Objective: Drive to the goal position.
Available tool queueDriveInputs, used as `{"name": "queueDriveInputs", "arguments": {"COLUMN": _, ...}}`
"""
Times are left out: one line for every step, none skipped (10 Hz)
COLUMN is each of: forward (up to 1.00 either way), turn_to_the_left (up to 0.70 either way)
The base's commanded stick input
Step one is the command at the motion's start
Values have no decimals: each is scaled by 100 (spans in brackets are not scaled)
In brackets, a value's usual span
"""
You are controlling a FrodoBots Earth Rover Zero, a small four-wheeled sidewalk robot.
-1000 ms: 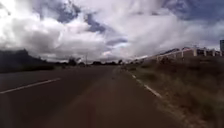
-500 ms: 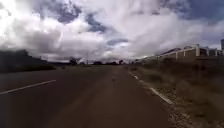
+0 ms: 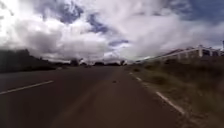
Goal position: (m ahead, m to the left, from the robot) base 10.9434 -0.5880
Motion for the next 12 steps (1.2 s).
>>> {"name": "queueDriveInputs", "arguments": {"forward": 70, "turn_to_the_left": 1}}
{"name": "queueDriveInputs", "arguments": {"forward": 70, "turn_to_the_left": 1}}
{"name": "queueDriveInputs", "arguments": {"forward": 70, "turn_to_the_left": 1}}
{"name": "queueDriveInputs", "arguments": {"forward": 70, "turn_to_the_left": 1}}
{"name": "queueDriveInputs", "arguments": {"forward": 70, "turn_to_the_left": 1}}
{"name": "queueDriveInputs", "arguments": {"forward": 70, "turn_to_the_left": 1}}
{"name": "queueDriveInputs", "arguments": {"forward": 70, "turn_to_the_left": 1}}
{"name": "queueDriveInputs", "arguments": {"forward": 70, "turn_to_the_left": 1}}
{"name": "queueDriveInputs", "arguments": {"forward": 70, "turn_to_the_left": 1}}
{"name": "queueDriveInputs", "arguments": {"forward": 70, "turn_to_the_left": 1}}
{"name": "queueDriveInputs", "arguments": {"forward": 70, "turn_to_the_left": -17}}
{"name": "queueDriveInputs", "arguments": {"forward": 70, "turn_to_the_left": -28}}
